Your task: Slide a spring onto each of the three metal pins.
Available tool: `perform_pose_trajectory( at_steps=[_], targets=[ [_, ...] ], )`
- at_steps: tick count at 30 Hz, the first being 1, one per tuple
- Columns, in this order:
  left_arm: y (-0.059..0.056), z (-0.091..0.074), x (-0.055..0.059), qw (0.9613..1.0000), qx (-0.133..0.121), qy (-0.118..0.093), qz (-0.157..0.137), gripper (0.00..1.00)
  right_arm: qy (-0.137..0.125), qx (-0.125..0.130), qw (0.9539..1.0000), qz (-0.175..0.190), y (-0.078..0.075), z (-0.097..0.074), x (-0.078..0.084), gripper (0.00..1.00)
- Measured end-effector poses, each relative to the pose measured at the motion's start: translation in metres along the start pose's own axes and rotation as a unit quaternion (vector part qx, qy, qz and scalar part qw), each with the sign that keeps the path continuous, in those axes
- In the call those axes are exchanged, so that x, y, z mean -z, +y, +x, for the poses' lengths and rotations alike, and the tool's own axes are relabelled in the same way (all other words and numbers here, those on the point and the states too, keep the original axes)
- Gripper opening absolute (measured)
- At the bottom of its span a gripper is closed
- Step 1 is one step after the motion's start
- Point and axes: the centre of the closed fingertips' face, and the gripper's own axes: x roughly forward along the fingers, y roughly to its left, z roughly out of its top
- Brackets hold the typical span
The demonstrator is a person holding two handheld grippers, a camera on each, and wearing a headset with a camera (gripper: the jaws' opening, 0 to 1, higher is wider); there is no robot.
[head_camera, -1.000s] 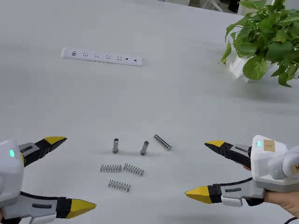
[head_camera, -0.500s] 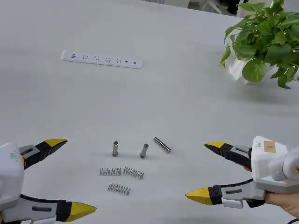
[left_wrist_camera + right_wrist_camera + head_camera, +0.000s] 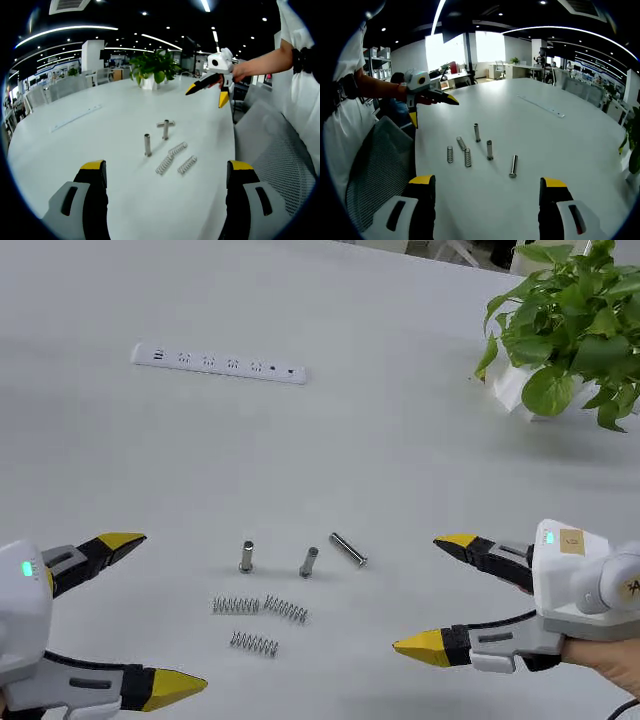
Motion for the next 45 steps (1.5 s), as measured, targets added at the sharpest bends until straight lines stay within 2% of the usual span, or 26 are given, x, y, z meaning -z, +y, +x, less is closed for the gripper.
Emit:
perform_pose_trajectory(
  at_steps=[6, 15, 19, 21, 28, 31, 38, 42, 45],
  targets=[
    [0.002, 0.0, -0.001, 1.0, -0.001, -0.003, -0.003, 0.99, 0.004, -0.003, 1.0, -0.003, -0.006, 0.009, -0.011, 0.81],
    [0.003, 0.001, -0.005, 1.0, -0.001, -0.008, -0.004, 0.99, 0.0, -0.001, 1.0, 0.003, -0.022, 0.029, -0.033, 0.66],
    [0.002, 0.002, -0.004, 1.0, -0.001, -0.008, -0.003, 0.99, 0.031, 0.005, 0.999, 0.033, -0.032, 0.039, -0.033, 0.57],
    [0.002, 0.002, -0.003, 1.0, 0.0, -0.007, -0.003, 0.99, 0.032, 0.004, 0.9986, 0.042, -0.036, 0.043, -0.035, 0.54],
    [0.003, 0.003, -0.003, 0.9999, 0.0, -0.012, -0.011, 0.99, 0.061, 0.006, 0.9976, 0.032, -0.047, 0.066, -0.037, 0.47],
    [0.005, 0.003, -0.004, 0.9997, -0.002, -0.017, -0.015, 0.99, 0.075, 0.005, 0.9962, 0.045, -0.053, 0.078, -0.035, 0.45],
    [0.01, 0.002, -0.005, 0.9995, -0.007, -0.021, -0.022, 0.99, 0.102, 0.006, 0.9938, 0.043, -0.062, 0.099, -0.032, 0.36],
    [0.01, 0.003, -0.005, 0.9994, -0.006, -0.022, -0.025, 0.99, 0.13, 0.009, 0.9906, 0.041, -0.067, 0.108, -0.023, 0.3],
    [0.011, 0.004, -0.004, 0.9993, -0.007, -0.023, -0.027, 0.99, 0.141, 0.009, 0.989, 0.043, -0.069, 0.113, -0.018, 0.26]
  ],
)
